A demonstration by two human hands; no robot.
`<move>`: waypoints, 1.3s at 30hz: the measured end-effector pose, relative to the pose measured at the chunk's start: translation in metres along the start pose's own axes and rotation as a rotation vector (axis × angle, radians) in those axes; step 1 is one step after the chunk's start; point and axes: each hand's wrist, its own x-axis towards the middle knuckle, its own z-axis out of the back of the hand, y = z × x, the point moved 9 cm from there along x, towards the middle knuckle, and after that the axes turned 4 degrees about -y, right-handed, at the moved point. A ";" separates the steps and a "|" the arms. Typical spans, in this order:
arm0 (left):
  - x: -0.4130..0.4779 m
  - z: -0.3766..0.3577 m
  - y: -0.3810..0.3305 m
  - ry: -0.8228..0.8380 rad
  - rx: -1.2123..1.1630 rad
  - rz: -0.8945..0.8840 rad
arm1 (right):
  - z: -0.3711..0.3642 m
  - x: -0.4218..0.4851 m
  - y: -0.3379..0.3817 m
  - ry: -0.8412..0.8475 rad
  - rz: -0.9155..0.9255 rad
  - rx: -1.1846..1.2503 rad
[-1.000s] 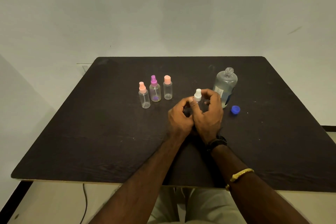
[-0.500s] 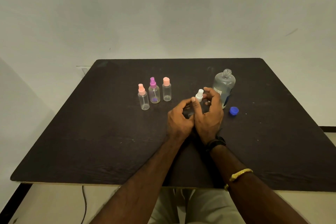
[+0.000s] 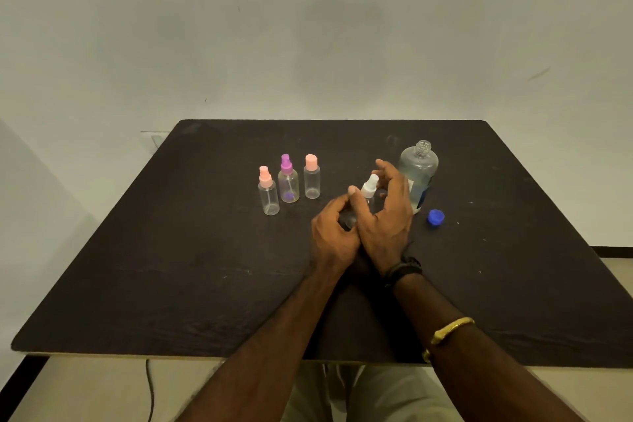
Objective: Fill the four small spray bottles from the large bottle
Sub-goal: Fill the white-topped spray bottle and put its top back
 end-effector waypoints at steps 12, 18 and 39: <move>0.002 0.001 0.004 -0.011 0.032 0.034 | 0.001 0.015 0.014 0.008 0.012 0.016; 0.000 0.001 0.004 -0.002 -0.027 0.055 | 0.005 0.031 0.026 -0.032 0.039 0.026; -0.002 0.006 0.000 -0.045 -0.071 0.088 | 0.048 0.039 0.016 -0.187 -0.047 0.119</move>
